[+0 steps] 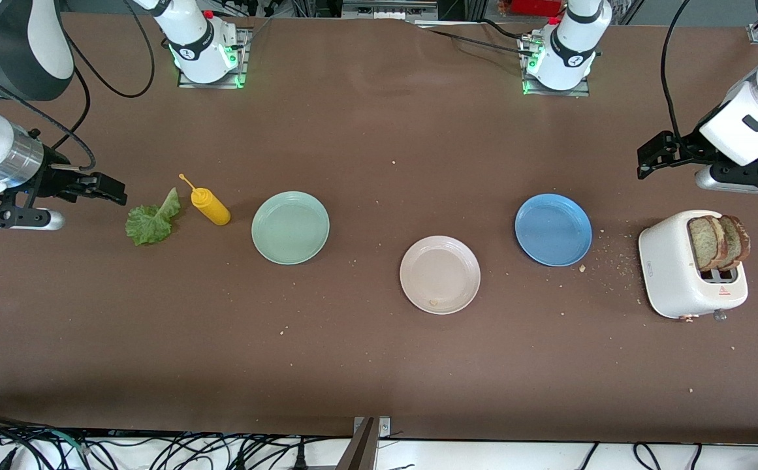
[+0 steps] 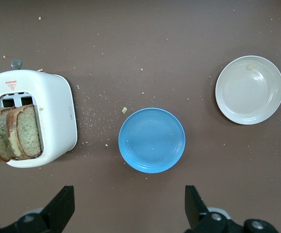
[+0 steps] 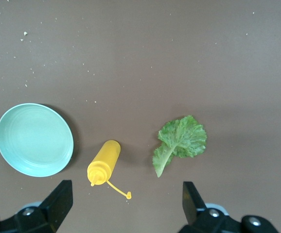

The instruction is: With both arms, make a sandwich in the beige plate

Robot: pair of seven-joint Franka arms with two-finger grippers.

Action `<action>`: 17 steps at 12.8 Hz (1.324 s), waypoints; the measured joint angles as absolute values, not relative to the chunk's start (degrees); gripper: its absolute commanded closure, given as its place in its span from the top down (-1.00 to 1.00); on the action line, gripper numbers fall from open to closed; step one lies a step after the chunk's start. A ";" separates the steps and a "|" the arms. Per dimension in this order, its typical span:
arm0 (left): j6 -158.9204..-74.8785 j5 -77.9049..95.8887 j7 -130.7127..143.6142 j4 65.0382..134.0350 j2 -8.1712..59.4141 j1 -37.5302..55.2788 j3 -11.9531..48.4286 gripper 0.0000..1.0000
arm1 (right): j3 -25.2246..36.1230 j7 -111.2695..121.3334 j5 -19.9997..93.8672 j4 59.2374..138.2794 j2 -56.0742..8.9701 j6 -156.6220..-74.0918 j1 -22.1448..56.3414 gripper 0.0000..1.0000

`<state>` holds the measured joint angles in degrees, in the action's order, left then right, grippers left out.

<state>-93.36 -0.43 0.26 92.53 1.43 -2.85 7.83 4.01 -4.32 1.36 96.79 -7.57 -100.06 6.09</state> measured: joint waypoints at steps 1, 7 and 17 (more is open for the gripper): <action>-93.36 -0.43 0.26 92.53 1.43 -2.85 7.83 1.00 | 4.01 -3.59 1.36 96.79 -7.88 -100.06 6.09 1.00; -93.36 -0.43 0.26 92.53 1.43 -2.84 7.84 1.00 | 4.08 -2.42 1.31 96.79 -8.49 -99.15 5.93 1.00; -93.36 -0.43 0.26 92.53 1.43 -2.83 7.89 1.00 | 4.08 -2.15 1.29 96.79 -8.54 -97.96 5.88 1.00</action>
